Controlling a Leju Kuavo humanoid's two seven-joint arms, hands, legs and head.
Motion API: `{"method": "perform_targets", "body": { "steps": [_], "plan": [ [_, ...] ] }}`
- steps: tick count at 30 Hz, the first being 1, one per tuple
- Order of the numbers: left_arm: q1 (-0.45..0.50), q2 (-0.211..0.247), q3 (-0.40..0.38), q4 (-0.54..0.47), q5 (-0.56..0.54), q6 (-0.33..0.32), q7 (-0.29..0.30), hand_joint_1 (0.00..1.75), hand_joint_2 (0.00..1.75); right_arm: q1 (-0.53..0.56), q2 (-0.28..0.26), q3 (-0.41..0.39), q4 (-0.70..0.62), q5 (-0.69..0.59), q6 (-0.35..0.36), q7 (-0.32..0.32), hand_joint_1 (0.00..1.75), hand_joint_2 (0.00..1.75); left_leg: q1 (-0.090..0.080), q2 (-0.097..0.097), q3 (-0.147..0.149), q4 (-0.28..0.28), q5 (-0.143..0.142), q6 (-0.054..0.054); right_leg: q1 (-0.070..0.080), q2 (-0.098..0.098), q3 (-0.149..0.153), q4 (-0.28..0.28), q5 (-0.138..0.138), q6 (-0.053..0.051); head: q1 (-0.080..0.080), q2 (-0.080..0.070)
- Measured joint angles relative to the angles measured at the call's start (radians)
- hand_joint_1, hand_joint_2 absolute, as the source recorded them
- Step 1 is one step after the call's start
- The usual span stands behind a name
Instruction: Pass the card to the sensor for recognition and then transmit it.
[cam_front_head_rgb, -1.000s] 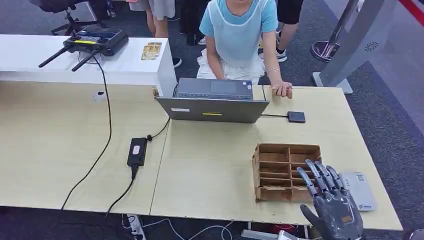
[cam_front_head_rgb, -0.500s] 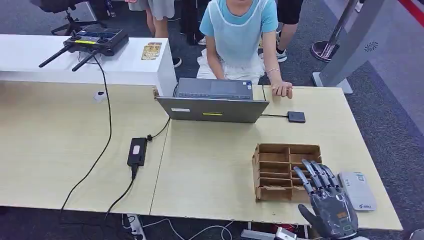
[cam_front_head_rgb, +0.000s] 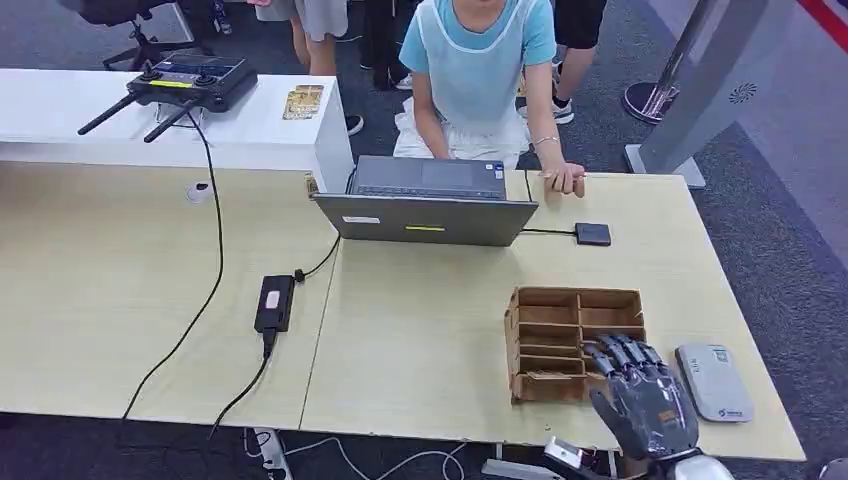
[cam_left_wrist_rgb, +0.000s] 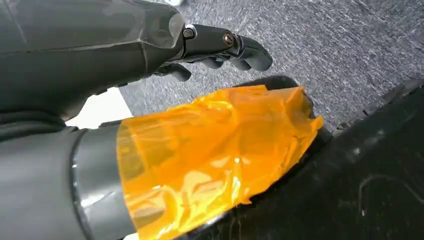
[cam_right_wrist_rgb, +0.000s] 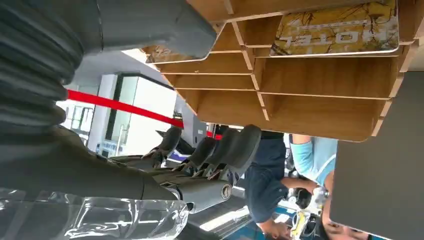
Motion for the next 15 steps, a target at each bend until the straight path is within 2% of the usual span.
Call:
{"method": "perform_targets", "body": {
  "steps": [6,9,15],
  "plan": [
    [-0.002,-0.001,-0.021,0.0,-0.018,-0.009,0.0,0.0,0.0,-0.013,0.011,0.0,0.014,-0.003,0.019,-0.009,0.31,1.75,0.0,0.0,0.0,0.0,0.0,0.0,0.0,0.0,0.0,0.0,0.0,0.0,0.0,0.0],
    [-0.004,-0.001,-0.031,0.0,-0.024,-0.012,0.0,0.0,0.0,-0.016,0.015,-0.001,0.017,-0.003,0.026,-0.009,0.24,1.75,0.0,0.0,0.0,0.0,0.0,0.0,0.0,0.0,0.0,0.0,0.0,0.0,0.0,0.0],
    [-0.005,-0.001,-0.043,0.0,-0.036,-0.019,0.0,0.0,0.0,-0.022,0.019,-0.002,0.017,-0.006,0.047,-0.016,0.24,1.75,0.0,0.0,0.0,0.0,0.0,0.0,0.0,0.0,0.0,0.0,0.0,0.0,0.0,0.0]
  ]
}}
